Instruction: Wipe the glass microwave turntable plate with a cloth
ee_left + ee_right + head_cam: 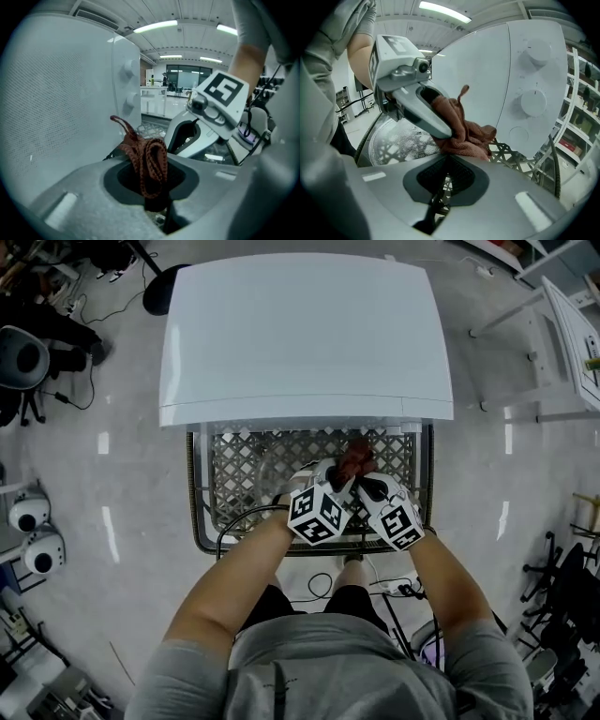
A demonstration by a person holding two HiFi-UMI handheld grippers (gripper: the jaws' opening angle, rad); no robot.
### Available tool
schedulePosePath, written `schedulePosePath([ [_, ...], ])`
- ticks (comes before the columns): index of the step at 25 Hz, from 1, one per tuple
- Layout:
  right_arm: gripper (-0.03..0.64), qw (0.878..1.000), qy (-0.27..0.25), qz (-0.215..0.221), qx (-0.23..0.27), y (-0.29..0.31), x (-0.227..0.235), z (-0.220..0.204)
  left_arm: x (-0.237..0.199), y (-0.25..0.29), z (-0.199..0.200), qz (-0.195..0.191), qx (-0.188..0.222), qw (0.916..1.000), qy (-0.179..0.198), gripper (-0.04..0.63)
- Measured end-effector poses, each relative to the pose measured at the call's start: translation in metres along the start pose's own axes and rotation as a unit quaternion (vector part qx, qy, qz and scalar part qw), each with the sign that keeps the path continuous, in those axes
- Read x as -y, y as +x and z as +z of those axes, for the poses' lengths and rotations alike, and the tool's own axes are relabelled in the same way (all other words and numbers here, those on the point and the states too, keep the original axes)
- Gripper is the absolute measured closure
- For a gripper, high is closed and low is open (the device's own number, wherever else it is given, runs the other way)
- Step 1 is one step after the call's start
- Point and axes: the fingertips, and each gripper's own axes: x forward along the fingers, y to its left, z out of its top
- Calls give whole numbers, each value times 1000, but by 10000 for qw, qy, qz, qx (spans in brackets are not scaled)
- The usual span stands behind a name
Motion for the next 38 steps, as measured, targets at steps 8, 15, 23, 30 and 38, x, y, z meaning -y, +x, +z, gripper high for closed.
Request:
schedulePosePath([
  [8, 607, 9999, -83, -64, -30, -1, 3, 0, -9, -2, -23, 32, -428, 9989, 163, 526],
  [15, 607, 10000, -22, -22, -12, 0, 0, -1, -36, -58, -66, 273, -685, 9972, -89, 526],
  [23, 607, 10000, -10, -37, -32, 0, 2, -3, -64, -124, -118, 735, -1020, 9910, -457, 526],
  [30, 607, 10000, 15, -61, -27, 0, 1, -1, -67, -144, -123, 1021, -1079, 9878, -458, 526],
  [38, 607, 10000, -18, -95, -18, 0, 1, -2, -5, -97, -37, 294, -93, 9993, -208, 526],
])
